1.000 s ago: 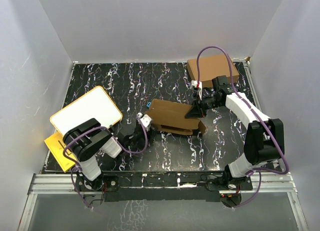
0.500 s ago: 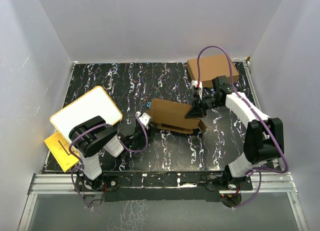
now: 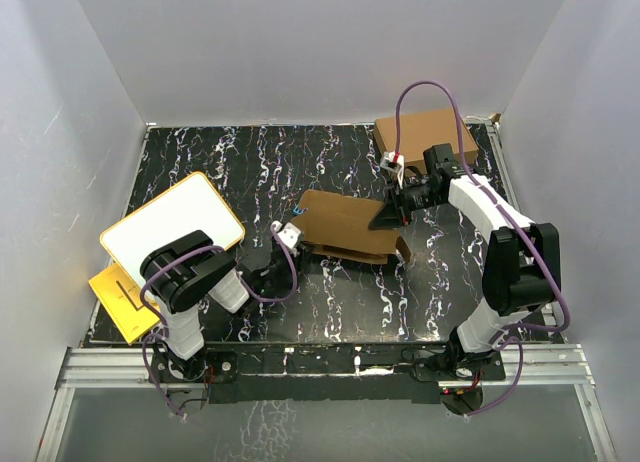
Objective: Fold the paper box
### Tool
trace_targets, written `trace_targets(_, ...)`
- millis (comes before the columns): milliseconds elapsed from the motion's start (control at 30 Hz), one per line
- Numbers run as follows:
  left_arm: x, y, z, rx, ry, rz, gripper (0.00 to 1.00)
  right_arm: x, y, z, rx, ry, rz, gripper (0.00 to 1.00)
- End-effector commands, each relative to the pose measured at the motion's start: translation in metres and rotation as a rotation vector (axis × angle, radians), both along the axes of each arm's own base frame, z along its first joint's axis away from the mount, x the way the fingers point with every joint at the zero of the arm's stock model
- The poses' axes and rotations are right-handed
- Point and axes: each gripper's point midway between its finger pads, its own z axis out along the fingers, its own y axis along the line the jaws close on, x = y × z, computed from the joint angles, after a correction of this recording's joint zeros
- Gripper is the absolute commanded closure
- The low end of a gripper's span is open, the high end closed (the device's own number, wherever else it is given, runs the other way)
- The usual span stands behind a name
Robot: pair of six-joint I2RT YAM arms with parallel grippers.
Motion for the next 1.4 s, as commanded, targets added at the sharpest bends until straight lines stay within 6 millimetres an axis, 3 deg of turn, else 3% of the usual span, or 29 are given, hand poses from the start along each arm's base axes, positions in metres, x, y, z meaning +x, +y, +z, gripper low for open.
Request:
trace_targets(0, 0.004, -0.019, 0.022, -0.078, -0.025, -0.042, 0.84, 0.012, 0.009, 0.026, 0.075, -0.011, 0.013, 0.92)
trace_targets(633, -0.001, -0.016, 0.024, -0.083, 0.16, -0.034, 1.0, 0.049, 0.011, 0.058, 0.098, -0.015, -0.113, 0.91)
trace_targets(767, -0.009, -0.012, 0.03, -0.061, 0.27, -0.032, 1.0, 0.049, 0.01, 0.063, 0.095, -0.024, -0.135, 0.89)
trace_targets(933, -0.027, -0.004, 0.037, -0.009, 0.422, -0.033, 1.0, 0.047, 0.01, 0.068, 0.1, -0.037, -0.153, 0.8)
trace_targets(1133, -0.057, 0.01, 0.04, 0.101, 0.623, -0.059, 1.0, 0.041, 0.008, 0.053, 0.082, -0.019, -0.172, 0.64)
trace_targets(1367, -0.076, 0.023, 0.03, 0.264, 0.796, -0.093, 1.0, 0.031, 0.011, 0.03, 0.113, 0.086, -0.184, 0.66)
